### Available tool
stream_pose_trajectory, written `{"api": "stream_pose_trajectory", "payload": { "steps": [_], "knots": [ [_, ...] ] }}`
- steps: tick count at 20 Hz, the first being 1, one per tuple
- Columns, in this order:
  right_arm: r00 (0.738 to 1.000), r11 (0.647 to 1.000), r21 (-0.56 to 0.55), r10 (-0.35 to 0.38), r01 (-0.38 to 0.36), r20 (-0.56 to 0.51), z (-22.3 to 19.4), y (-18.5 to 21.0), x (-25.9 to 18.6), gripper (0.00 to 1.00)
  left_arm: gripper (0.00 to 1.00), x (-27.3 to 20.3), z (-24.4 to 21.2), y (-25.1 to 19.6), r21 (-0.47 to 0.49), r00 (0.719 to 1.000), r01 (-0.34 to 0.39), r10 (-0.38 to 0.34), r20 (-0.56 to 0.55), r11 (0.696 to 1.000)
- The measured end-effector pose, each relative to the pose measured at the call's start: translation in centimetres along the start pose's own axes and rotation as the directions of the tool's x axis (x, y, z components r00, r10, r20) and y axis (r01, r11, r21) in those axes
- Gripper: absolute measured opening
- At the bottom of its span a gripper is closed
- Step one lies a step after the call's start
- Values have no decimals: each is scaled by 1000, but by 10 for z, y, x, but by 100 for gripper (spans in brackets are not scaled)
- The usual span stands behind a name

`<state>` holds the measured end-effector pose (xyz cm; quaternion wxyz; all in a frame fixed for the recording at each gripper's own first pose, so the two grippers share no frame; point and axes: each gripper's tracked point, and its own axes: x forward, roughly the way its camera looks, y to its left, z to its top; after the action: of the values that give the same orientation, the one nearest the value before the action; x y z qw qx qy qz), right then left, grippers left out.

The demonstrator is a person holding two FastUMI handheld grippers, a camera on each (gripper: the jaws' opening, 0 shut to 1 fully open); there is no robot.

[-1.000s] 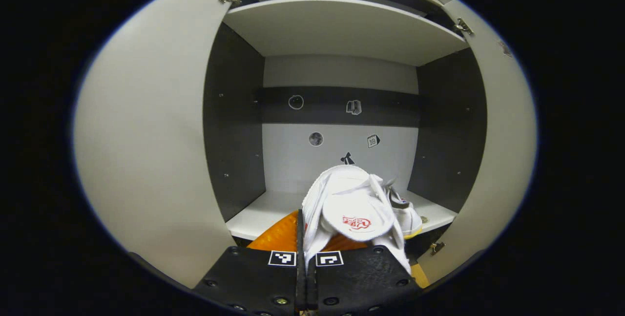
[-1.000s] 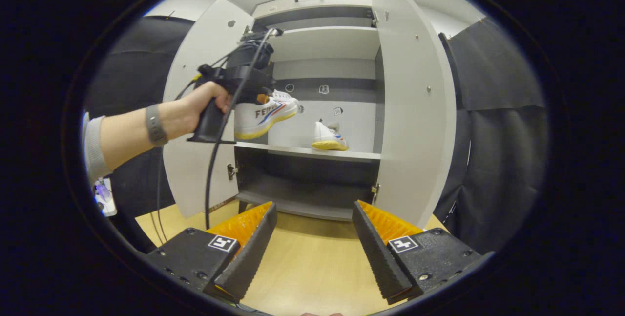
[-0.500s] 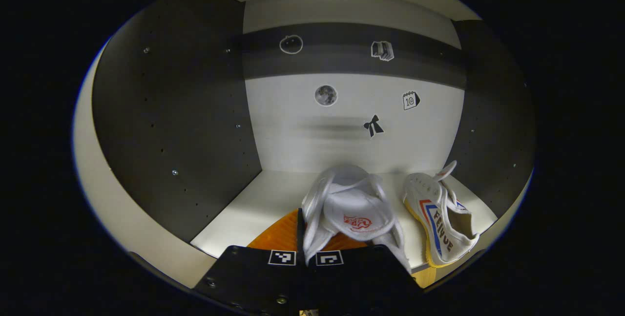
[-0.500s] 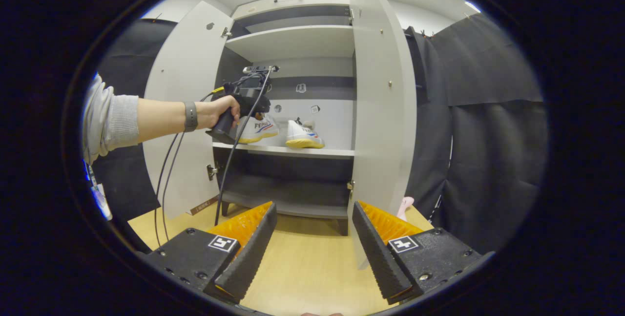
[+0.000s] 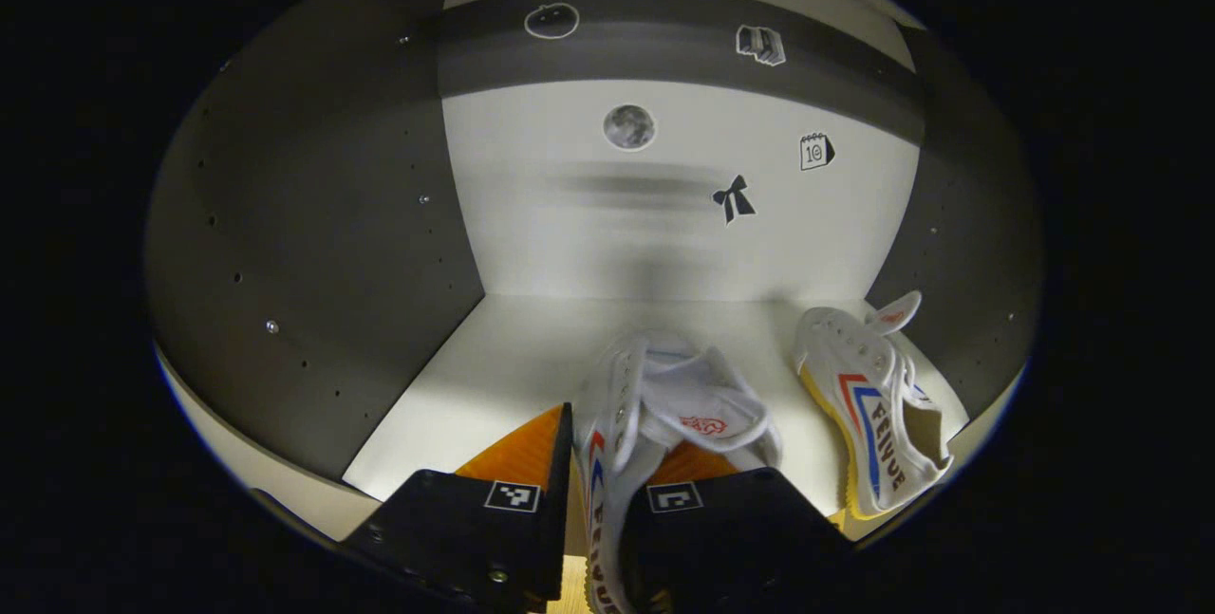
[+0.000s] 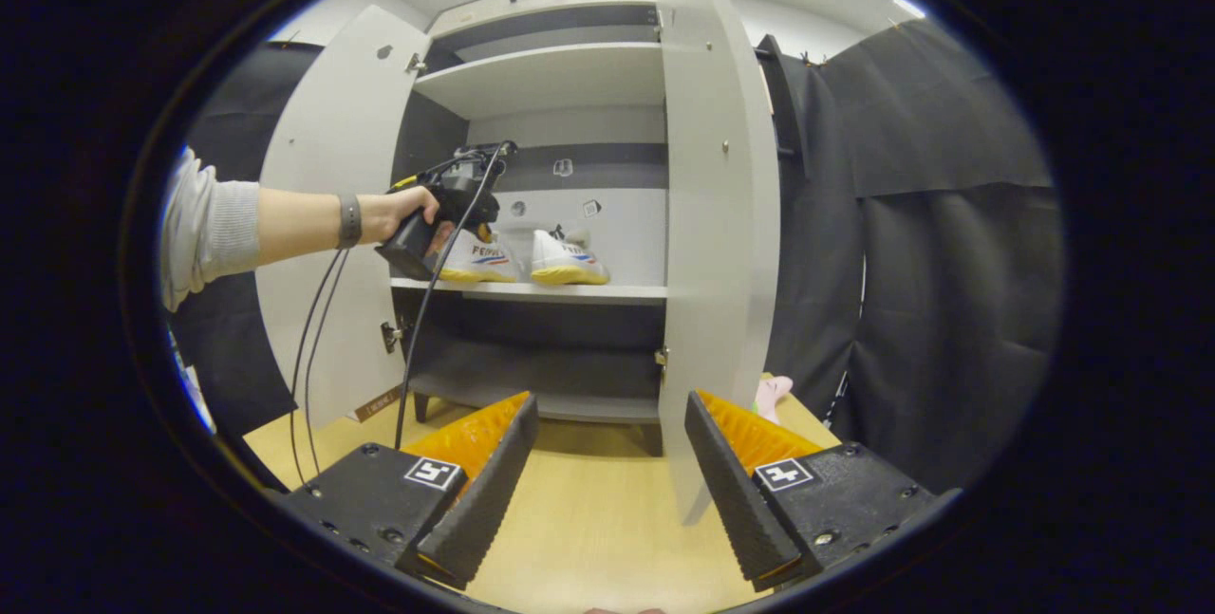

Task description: Grab one shoe with the right hand and put it into the shoe cabinet, grab the other shoe with the left hand and put it into the shoe cabinet; then close the right door with the right hand and the left door with the left hand.

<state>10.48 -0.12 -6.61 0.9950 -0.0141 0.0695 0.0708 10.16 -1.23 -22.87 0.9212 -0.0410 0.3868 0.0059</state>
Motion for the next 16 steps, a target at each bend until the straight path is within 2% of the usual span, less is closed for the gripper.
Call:
{"api": "stream_pose_trajectory", "payload": {
  "steps": [1,2,4,5,7,8,9,11,13,14,15,16],
  "knots": [
    [1000,1000,0,4,-4,-2,-1,1,0,98,36,-5,0,2,15,1000,-3,3,7,1000],
    [1000,1000,2,9,-9,1,0,4,-1,98,40,-9,2,5,33,1000,-4,3,23,999],
    [1000,1000,3,20,-20,4,1,9,-3,98,43,-20,6,11,53,997,-4,0,75,999],
    [1000,1000,3,26,-26,8,2,11,-5,98,55,-25,9,11,40,994,8,-12,107,999],
    [999,999,3,35,-35,12,6,15,-10,98,57,-36,14,4,4,981,55,-55,184,998],
    [999,999,7,41,-42,19,8,18,-14,98,57,-47,20,5,4,967,53,-52,248,999],
    [998,999,12,48,-48,27,12,19,-19,98,57,-59,27,11,15,943,39,-42,330,999],
    [998,998,19,52,-53,43,17,21,-30,98,56,-82,35,10,61,871,21,-48,489,998],
    [997,998,18,53,-54,50,21,21,-40,98,54,-101,27,0,102,812,27,-81,579,994],
    [997,998,15,54,-55,55,24,20,-45,98,67,-113,16,-4,112,792,29,-91,604,993],
    [997,998,13,56,-56,62,27,21,-50,98,57,-126,4,-7,117,774,41,-106,625,992],
    [996,998,11,59,-59,68,31,22,-54,98,71,-143,-8,-11,118,756,57,-120,644,991]
  ]
}}
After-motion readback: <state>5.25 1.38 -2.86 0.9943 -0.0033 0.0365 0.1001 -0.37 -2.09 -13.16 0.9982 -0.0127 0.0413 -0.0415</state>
